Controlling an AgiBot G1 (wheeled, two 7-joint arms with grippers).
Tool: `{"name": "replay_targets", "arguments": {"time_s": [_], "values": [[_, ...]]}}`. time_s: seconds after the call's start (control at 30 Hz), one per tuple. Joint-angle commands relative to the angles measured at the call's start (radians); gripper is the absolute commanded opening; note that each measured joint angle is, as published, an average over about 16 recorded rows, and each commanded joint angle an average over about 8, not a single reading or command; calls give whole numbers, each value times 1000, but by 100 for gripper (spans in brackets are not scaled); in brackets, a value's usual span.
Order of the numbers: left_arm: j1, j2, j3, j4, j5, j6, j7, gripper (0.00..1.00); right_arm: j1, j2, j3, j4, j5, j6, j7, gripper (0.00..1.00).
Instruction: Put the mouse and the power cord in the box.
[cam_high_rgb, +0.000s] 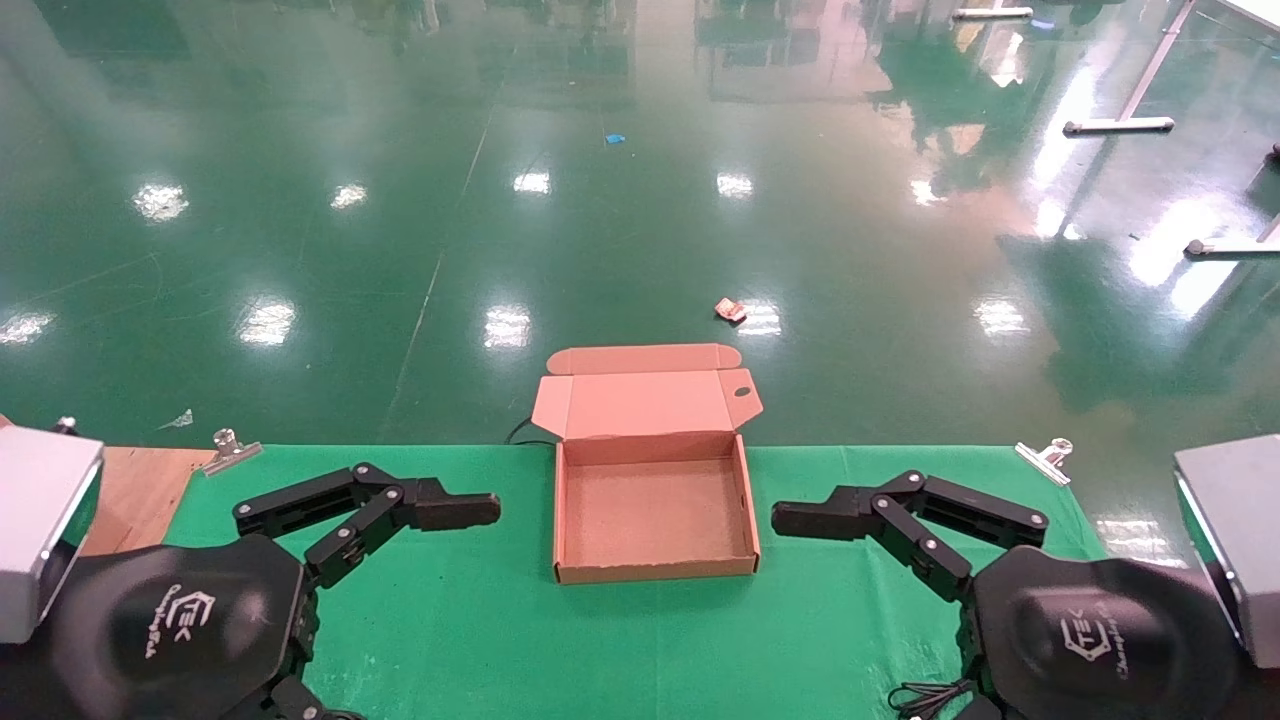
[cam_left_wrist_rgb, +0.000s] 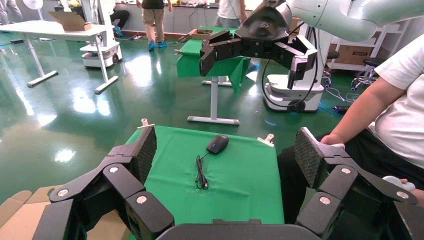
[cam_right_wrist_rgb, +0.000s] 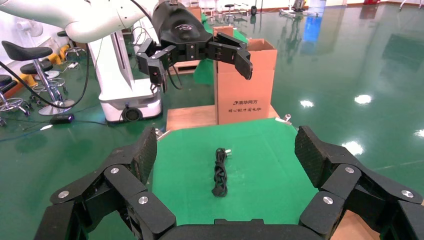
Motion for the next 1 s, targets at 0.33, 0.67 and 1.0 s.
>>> {"name": "replay_targets", "arguments": {"time_s": [0.33,0.67,1.0], "values": [[0,0,0,0,0,0,0,100,0,0,0,0,0,0,0,100],[0,0,0,0,0,0,0,100,0,0,0,0,0,0,0,100],[0,0,0,0,0,0,0,100,2,-2,-2,-2,-2,2,-1,100]]}}
